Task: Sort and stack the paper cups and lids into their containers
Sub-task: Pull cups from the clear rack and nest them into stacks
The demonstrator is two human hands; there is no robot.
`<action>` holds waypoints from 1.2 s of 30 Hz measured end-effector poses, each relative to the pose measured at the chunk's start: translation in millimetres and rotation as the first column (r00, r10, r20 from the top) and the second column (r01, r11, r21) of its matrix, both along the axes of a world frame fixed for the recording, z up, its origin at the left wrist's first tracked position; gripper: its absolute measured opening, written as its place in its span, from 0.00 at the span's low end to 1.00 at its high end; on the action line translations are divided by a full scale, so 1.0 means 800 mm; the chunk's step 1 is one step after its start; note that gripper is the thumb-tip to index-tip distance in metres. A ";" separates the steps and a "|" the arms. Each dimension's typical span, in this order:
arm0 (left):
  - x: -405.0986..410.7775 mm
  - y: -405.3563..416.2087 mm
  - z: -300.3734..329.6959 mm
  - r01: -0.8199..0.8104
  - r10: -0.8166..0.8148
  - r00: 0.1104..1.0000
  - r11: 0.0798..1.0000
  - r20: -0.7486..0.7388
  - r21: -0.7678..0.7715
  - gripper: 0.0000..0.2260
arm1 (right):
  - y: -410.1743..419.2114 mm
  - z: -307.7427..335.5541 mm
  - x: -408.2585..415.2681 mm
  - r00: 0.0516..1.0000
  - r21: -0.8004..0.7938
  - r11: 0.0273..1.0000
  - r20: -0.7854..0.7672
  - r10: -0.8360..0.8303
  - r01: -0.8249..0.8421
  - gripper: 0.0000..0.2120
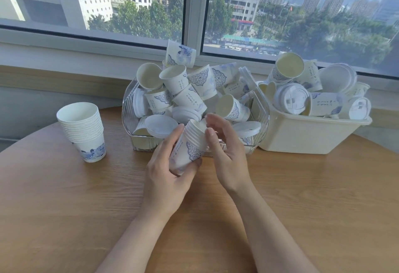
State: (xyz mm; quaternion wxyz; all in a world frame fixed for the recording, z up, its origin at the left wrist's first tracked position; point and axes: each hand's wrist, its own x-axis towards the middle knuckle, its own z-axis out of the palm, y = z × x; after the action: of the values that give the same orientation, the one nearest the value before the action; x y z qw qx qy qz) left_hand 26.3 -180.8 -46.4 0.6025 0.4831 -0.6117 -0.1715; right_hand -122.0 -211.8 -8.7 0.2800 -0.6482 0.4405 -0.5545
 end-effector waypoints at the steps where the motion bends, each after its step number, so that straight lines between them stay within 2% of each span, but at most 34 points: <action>1: 0.001 0.001 0.001 -0.006 0.006 1.000 1.000 -0.001 0.005 0.35 | -0.004 0.001 -0.005 0.994 -0.054 0.997 -0.092 -0.064 0.059 0.15; 4: 0.002 0.000 0.002 -0.011 0.011 1.000 1.000 -0.004 0.020 0.34 | -0.024 0.005 -0.028 0.904 -0.209 0.951 -0.315 -0.288 0.229 0.15; 7: 0.003 -0.001 0.001 -0.011 0.012 1.000 0.999 -0.024 0.039 0.34 | -0.047 0.006 -0.051 0.750 -0.319 0.896 -0.498 -0.434 0.307 0.17; 10: 0.003 -0.001 0.000 -0.008 0.009 1.000 0.999 -0.016 0.053 0.34 | -0.057 0.007 -0.064 0.654 -0.333 0.883 -0.594 -0.469 0.331 0.18; 15: 0.002 -0.001 -0.001 -0.003 0.003 1.000 0.998 -0.005 0.058 0.34 | -0.059 0.008 -0.063 0.604 -0.240 0.898 -0.672 -0.429 0.370 0.18; 17: 0.003 -0.002 -0.002 -0.003 0.004 1.000 0.998 -0.014 0.064 0.34 | -0.056 0.011 -0.063 0.624 -0.199 0.899 -0.661 -0.417 0.389 0.19; 21: 0.004 -0.003 -0.004 0.004 -0.002 1.000 0.997 -0.029 0.075 0.35 | -0.049 0.024 -0.064 0.727 -0.152 0.903 -0.547 -0.415 0.402 0.24; 26: 0.004 -0.005 -0.004 -0.021 0.022 1.000 0.997 -0.021 0.077 0.35 | -0.031 0.051 -0.060 0.874 -0.081 0.918 -0.284 -0.395 0.389 0.26; 30: 0.004 -0.004 -0.003 -0.021 0.022 1.000 0.998 -0.019 0.063 0.35 | -0.024 0.062 -0.054 0.980 0.104 0.975 -0.058 -0.192 0.197 0.20; 33: 0.004 -0.003 -0.002 -0.011 0.013 1.000 0.998 -0.022 0.060 0.35 | -0.019 0.062 -0.044 0.999 0.163 0.986 -0.036 -0.019 0.025 0.16; 36: 0.005 -0.002 -0.001 -0.012 0.013 1.000 0.999 -0.010 0.052 0.35 | -0.014 0.061 -0.036 0.997 0.167 0.985 -0.048 0.061 -0.053 0.15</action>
State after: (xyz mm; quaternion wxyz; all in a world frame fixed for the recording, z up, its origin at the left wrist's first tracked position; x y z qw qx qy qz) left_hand 30.0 -182.3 -47.3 0.5941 0.5014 -0.6010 -0.1858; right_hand -150.8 -222.9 39.8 0.3369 -0.6495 0.4737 -0.4902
